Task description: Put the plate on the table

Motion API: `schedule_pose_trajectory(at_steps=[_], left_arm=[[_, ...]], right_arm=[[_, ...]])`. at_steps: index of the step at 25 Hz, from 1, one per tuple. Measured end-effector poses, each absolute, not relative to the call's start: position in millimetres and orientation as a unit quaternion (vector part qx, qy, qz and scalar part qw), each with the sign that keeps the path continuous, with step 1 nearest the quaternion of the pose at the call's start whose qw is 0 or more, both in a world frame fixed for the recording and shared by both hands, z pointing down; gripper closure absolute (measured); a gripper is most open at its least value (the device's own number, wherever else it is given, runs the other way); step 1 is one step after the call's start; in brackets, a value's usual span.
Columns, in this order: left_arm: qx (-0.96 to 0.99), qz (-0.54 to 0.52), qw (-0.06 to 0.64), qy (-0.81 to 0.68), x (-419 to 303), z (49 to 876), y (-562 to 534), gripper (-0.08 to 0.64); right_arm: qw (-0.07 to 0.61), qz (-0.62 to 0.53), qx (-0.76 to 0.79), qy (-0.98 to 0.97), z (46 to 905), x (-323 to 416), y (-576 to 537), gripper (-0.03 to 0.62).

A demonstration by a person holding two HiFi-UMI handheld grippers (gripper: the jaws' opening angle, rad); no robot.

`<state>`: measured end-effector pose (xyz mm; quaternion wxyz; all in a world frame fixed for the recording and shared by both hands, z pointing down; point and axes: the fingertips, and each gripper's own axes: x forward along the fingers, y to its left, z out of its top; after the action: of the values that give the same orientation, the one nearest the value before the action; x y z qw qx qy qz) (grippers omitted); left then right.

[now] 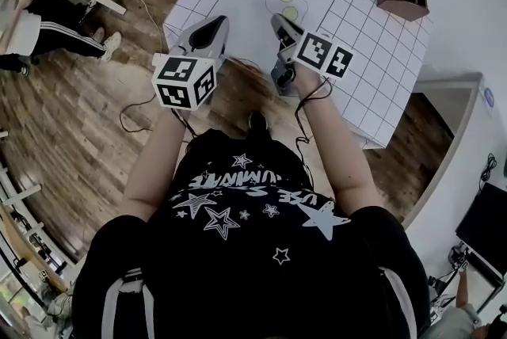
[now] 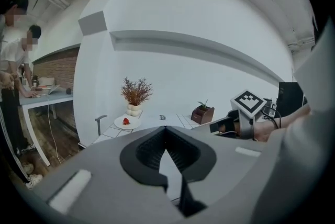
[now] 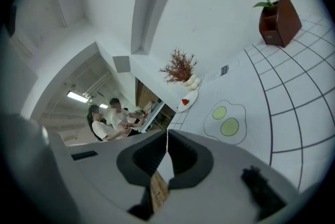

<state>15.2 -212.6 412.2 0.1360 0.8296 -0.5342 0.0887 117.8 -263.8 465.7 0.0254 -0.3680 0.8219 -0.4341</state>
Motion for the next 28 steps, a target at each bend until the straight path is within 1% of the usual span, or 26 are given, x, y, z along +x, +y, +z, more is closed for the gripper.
schedule_pose_trajectory(at_steps=[2, 6, 10, 14, 28], left_arm=[[0.835, 0.087, 0.145, -0.523, 19, 416, -205, 0.551], [0.842, 0.086, 0.153, -0.510, 12, 421, -185, 0.551], [0.847, 0.083, 0.161, -0.499, -6, 424, -159, 0.551], [0.846, 0.075, 0.164, -0.502, -30, 422, -138, 0.551], [0.867, 0.048, 0.154, -0.471, -74, 403, -37, 0.551]], right_arm=[[0.032, -0.442, -0.377, 0.813, 470, 120, -256, 0.575], [0.023, -0.426, -0.396, 0.813, 472, 113, -237, 0.575], [0.014, -0.387, -0.410, 0.825, 460, 96, -211, 0.575], [0.017, -0.373, -0.407, 0.834, 448, 73, -180, 0.575], [-0.019, -0.268, -0.448, 0.853, 412, 27, -53, 0.578]])
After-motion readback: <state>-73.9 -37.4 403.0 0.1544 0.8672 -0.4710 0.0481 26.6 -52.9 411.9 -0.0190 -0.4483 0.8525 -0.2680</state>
